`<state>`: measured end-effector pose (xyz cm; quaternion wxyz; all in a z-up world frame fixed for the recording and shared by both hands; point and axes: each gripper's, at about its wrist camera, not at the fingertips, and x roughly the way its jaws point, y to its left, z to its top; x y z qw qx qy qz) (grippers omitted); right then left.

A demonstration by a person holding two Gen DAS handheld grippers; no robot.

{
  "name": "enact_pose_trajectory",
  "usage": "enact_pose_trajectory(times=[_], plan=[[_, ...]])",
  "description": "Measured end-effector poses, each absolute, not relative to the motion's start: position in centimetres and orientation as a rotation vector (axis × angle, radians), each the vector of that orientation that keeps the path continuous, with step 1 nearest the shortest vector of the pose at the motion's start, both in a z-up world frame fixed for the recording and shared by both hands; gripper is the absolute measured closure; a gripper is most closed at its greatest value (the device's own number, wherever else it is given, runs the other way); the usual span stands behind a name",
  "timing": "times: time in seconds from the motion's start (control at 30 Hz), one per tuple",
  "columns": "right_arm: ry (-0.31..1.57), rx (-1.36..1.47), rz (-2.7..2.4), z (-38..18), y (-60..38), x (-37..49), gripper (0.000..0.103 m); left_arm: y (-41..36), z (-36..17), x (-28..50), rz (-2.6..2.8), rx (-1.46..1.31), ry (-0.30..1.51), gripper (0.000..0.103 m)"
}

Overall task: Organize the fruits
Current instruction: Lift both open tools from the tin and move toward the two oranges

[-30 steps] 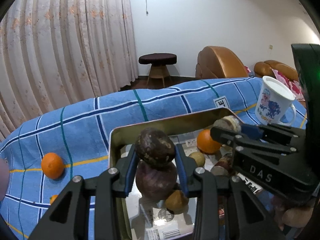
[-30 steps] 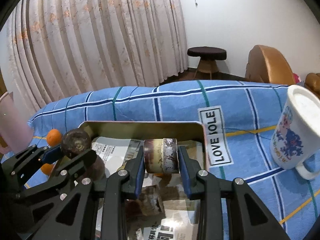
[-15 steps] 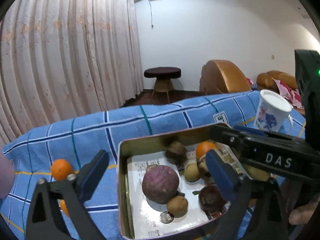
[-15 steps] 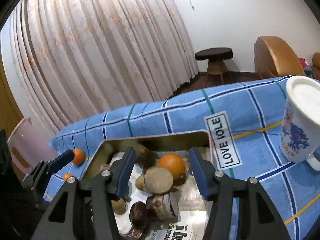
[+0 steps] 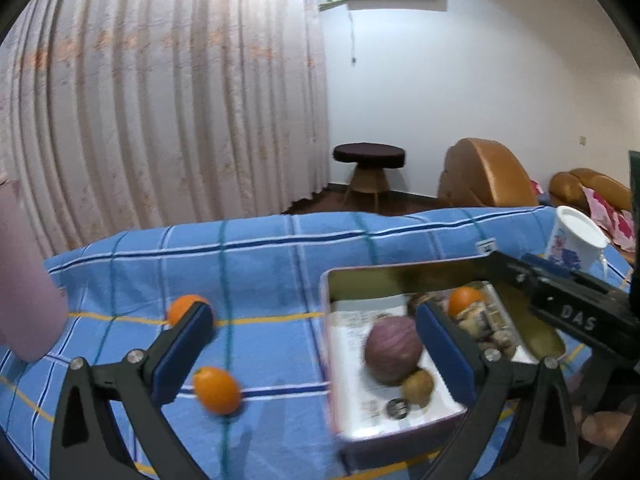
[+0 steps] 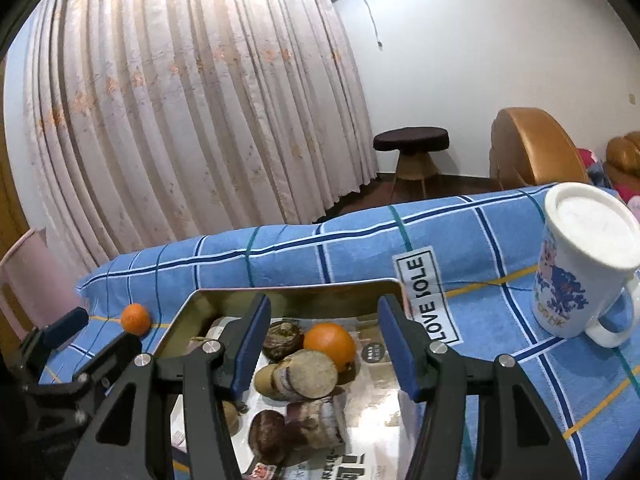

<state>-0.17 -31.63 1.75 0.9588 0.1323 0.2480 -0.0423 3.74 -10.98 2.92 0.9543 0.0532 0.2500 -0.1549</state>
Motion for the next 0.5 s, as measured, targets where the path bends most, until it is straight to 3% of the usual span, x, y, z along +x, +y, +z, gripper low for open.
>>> enact_pose_trajectory(times=[0.5], plan=[[0.482,0.175,-0.099,1.9,-25.6,-1.7,0.045,-1.7,1.1,4.6,-0.128,0.118,0.525,0.000]])
